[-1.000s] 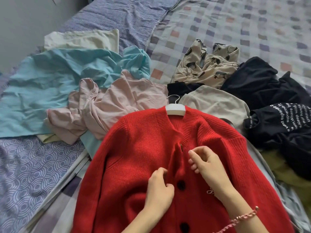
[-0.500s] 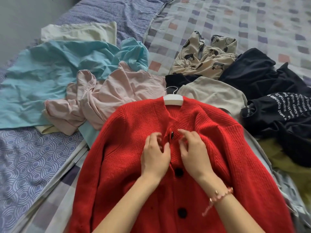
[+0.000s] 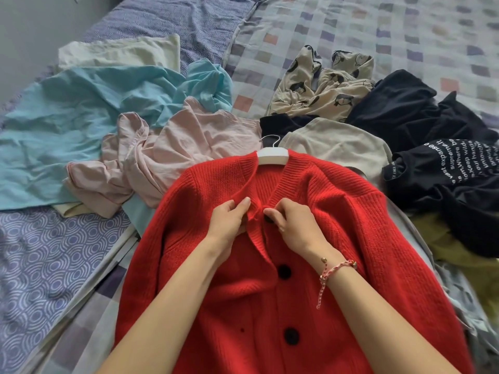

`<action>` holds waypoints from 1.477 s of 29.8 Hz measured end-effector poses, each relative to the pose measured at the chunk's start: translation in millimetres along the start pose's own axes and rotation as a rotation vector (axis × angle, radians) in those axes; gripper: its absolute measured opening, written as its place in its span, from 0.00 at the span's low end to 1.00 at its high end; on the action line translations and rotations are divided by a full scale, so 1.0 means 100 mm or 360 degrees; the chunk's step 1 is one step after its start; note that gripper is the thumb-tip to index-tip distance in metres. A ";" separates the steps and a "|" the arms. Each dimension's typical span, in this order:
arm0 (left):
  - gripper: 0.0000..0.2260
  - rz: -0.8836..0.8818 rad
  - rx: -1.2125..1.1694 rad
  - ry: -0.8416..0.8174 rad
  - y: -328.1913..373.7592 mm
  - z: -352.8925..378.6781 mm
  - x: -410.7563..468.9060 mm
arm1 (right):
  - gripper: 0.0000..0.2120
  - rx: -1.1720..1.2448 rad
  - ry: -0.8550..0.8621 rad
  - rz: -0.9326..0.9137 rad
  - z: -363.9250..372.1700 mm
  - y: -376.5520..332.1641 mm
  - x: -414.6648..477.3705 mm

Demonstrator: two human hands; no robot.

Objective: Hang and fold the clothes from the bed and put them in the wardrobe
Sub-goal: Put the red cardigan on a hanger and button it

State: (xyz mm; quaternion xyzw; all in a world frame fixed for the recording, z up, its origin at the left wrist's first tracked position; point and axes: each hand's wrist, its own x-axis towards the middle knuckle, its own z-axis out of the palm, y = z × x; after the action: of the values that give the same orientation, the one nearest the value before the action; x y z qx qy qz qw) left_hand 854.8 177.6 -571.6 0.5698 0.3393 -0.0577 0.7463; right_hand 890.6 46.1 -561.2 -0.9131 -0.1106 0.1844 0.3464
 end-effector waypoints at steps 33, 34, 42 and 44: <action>0.02 -0.0191 -0.0335 -0.0317 0.19 0.06 -0.18 | 0.08 0.1271 0.0057 0.0178 -0.22 -0.27 -0.03; 0.02 -0.0171 -0.0295 -0.0307 0.19 0.06 -0.19 | 0.09 0.1222 0.0069 0.0150 -0.20 -0.26 -0.03; 0.05 0.0813 0.0831 0.0294 0.10 0.12 -0.23 | 0.07 0.1002 0.0404 0.0330 0.10 -0.26 -0.03; 0.03 0.0944 0.0811 0.0344 0.06 0.15 -0.26 | 0.08 0.1075 0.0594 0.0449 0.15 -0.27 0.02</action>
State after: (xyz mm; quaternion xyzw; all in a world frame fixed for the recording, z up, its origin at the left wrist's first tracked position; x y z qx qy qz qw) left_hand 844.4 158.4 -549.7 0.8124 0.2115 0.1380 0.5255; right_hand 884.2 75.4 -553.4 -0.7721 0.1473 0.0872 0.6121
